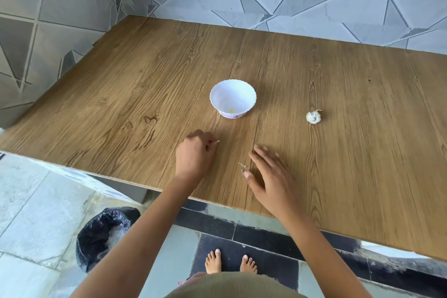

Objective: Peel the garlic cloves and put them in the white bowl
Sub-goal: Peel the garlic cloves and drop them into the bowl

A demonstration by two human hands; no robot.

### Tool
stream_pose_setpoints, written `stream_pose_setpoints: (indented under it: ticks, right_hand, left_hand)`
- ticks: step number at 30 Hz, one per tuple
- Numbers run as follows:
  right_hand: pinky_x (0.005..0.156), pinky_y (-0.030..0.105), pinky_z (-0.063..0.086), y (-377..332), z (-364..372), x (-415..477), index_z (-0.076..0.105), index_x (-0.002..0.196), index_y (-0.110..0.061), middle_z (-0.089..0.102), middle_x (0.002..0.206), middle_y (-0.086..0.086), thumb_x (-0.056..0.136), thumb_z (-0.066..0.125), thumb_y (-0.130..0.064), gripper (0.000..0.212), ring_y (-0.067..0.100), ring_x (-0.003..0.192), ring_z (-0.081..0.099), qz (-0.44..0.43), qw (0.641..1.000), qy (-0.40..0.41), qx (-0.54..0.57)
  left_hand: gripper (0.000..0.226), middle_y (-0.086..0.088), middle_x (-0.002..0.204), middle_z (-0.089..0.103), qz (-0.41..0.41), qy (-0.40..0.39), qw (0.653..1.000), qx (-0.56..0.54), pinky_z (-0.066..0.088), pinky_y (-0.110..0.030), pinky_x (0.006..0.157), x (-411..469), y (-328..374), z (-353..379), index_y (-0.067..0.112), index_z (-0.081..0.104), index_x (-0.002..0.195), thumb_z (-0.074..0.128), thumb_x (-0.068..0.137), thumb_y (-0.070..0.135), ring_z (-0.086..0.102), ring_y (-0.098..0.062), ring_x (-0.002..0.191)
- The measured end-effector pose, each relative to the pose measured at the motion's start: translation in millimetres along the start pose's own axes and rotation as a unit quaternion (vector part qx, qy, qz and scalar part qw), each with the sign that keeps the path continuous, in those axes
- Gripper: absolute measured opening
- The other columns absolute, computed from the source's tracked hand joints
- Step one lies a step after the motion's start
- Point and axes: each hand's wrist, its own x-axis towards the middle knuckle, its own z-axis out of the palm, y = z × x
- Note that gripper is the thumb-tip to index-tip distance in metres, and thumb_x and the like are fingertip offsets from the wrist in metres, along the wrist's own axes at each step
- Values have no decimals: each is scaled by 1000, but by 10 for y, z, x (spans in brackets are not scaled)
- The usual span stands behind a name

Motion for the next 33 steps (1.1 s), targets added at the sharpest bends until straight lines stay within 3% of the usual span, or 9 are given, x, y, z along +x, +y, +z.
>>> stream_pose_setpoints:
  ticks: [3, 7, 13, 16, 19, 21, 28, 30, 33]
  right_hand:
    - [111, 41, 27, 2, 1, 3, 56, 128, -9, 48, 141, 7, 93, 39, -42, 52, 21, 133, 42, 0, 1000, 3, 10]
    - [111, 41, 27, 8, -6, 7, 59, 124, -9, 50, 139, 7, 92, 39, -42, 51, 21, 132, 43, -1, 999, 13, 43]
    - [104, 36, 35, 32, -70, -29, 62, 121, -8, 56, 133, 5, 90, 45, -40, 47, 21, 127, 47, 5, 993, 18, 119]
    - [96, 38, 44, 21, -115, -5, 63, 119, -11, 59, 128, 3, 89, 60, -30, 36, 21, 120, 54, -17, 995, 11, 96]
    - [75, 37, 55, 10, -162, 85, 69, 108, -12, 65, 109, 1, 82, 72, -23, 28, 19, 98, 62, -41, 997, 22, 58]
    - [66, 31, 52, -12, -182, 149, 71, 103, -13, 63, 98, 0, 80, 74, -23, 26, 17, 89, 61, -45, 998, 5, 53]
    - [50, 14, 22, -126, -244, 302, 73, 94, -13, 62, 90, -1, 85, 68, -21, 13, 13, 74, 55, -53, 997, -52, 28]
    - [48, 14, 22, -162, -239, 335, 72, 88, -12, 61, 86, -2, 86, 67, -17, 7, 11, 66, 53, -59, 996, -60, 9]
    - [52, 23, 34, -211, -233, 348, 64, 88, -12, 56, 90, -2, 90, 58, -18, 9, 16, 67, 57, -79, 993, -81, -46]
  left_hand:
    - [10, -6, 84, 71, -3, 24, 998, -51, 53, -33, 59, -36, 12, -53, 11, 75, 88, 67, 83, 12, 63, -22, 66]
    - [9, 3, 83, 71, -22, 39, 990, -133, 45, -8, 61, -132, 101, -184, 11, 76, 88, 69, 82, 8, 58, -5, 61]
    - [12, 6, 83, 71, 8, -25, 988, -152, 46, -4, 66, -304, 242, -149, 11, 76, 87, 68, 81, 4, 63, -3, 66]
    - [12, 5, 83, 72, -23, -21, 985, -168, 45, -4, 68, -341, 289, -132, 12, 76, 88, 68, 82, 5, 62, 5, 66]
    - [14, 11, 85, 70, -88, -23, 970, -225, 51, -15, 75, -366, 336, -136, 15, 75, 89, 66, 84, 6, 63, 3, 73]
    - [15, 8, 83, 71, -109, -25, 961, -254, 55, -28, 80, -394, 349, -149, 18, 74, 88, 65, 85, 7, 65, -6, 76]
    - [19, 7, 81, 72, -126, -29, 953, -275, 55, -38, 83, -435, 286, -167, 24, 73, 84, 64, 85, 7, 66, -12, 77]
    - [20, 5, 83, 73, -132, -37, 947, -290, 54, -42, 84, -424, 245, -171, 26, 73, 84, 64, 85, 8, 67, -16, 80]
    - [21, 1, 82, 72, -140, -53, 935, -323, 55, -46, 83, -387, 177, -197, 34, 73, 81, 64, 82, 15, 66, -27, 82]
